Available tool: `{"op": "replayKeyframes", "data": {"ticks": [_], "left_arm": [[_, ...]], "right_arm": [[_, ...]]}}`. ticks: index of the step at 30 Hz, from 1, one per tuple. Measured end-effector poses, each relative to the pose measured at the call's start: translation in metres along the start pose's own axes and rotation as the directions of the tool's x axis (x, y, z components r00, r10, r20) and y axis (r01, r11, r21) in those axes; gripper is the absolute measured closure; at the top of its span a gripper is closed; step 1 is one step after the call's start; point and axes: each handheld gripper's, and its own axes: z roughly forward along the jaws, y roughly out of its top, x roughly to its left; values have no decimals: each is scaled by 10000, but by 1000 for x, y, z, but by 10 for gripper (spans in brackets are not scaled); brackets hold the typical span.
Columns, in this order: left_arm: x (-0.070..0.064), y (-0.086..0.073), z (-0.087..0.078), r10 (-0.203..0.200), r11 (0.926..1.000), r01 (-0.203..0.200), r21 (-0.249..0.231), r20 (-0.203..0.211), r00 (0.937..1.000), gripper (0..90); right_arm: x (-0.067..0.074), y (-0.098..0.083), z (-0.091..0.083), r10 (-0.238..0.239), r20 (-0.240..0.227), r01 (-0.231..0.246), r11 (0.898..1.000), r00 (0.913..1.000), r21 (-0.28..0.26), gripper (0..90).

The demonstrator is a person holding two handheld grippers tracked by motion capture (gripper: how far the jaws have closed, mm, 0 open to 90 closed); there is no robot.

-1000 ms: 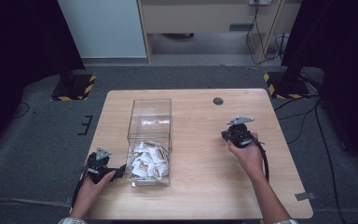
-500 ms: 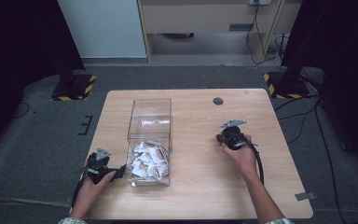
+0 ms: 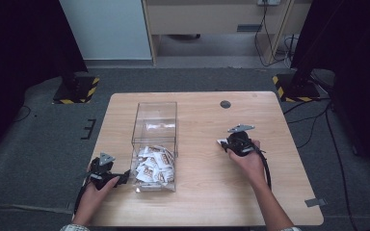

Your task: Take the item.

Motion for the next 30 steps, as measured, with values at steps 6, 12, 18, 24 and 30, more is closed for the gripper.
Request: {"op": "replayKeyframes", "data": {"ticks": [6, 12, 18, 24, 30], "left_arm": [[0, 0, 0, 3, 10000, -3, 0, -1, 10000, 0], [0, 0, 0, 0, 10000, 0, 0, 0, 10000, 0], [0, 0, 0, 1, 10000, -1, 0, -1, 10000, 0], [0, 0, 0, -17, 10000, 17, 0, -6, 10000, 0], [0, 0, 0, -21, 10000, 21, 1, -9, 10000, 0]], "right_arm": [[0, 3, -11, 96, 20, -96, 9995, 10000, -291, 464], [2, 2, -25, 75, 122, -70, 9991, 9999, -415, 350], [5, -10, -38, -13, 336, 30, 9987, 9994, -502, 217], [6, -33, -46, 154, 354, -139, 9990, 9993, -421, 143], [6, -65, -46, 407, 333, -402, 9991, 9986, -159, 87]]}}
